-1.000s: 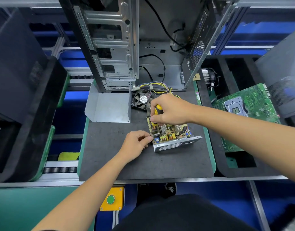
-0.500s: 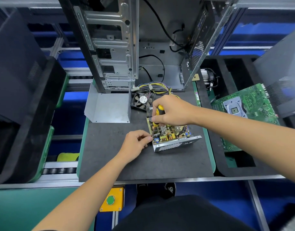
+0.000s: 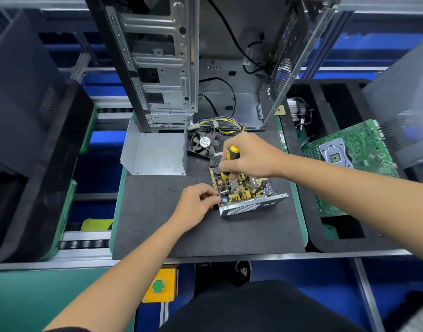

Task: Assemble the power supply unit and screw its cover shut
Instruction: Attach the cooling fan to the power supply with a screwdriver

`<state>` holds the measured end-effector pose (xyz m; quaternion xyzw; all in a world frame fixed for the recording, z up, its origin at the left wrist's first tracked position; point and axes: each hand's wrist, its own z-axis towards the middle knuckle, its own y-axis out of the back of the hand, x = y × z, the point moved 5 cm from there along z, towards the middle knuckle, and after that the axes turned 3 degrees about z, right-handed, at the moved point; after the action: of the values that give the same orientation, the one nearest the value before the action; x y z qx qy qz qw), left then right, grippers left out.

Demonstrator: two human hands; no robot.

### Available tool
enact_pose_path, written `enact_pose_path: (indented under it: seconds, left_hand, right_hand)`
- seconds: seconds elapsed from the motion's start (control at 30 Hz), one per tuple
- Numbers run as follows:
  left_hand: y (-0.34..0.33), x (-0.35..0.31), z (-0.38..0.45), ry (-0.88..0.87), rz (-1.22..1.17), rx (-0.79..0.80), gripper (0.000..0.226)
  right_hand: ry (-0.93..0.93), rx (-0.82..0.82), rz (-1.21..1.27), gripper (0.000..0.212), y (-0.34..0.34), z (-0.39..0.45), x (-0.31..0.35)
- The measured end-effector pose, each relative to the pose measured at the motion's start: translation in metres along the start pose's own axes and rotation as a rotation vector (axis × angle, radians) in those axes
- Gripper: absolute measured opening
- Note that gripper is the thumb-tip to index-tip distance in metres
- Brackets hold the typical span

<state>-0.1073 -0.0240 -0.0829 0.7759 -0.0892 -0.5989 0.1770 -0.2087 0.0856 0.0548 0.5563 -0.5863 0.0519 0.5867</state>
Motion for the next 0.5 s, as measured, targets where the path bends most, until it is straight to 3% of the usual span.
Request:
enact_pose_path:
  seconds: [0.23,0.5]
  left_hand:
    - [0.002,-0.005,-0.003,-0.016,0.052,-0.076,0.017]
    - [0.006,-0.017,-0.005,-0.157,0.177,-0.112,0.008]
  right_hand:
    - [-0.048,-0.074,0.097,0.015,0.006,-0.004,-0.003]
    - [0.012,-0.004,-0.031,0.013,0.000,-0.001,0.007]
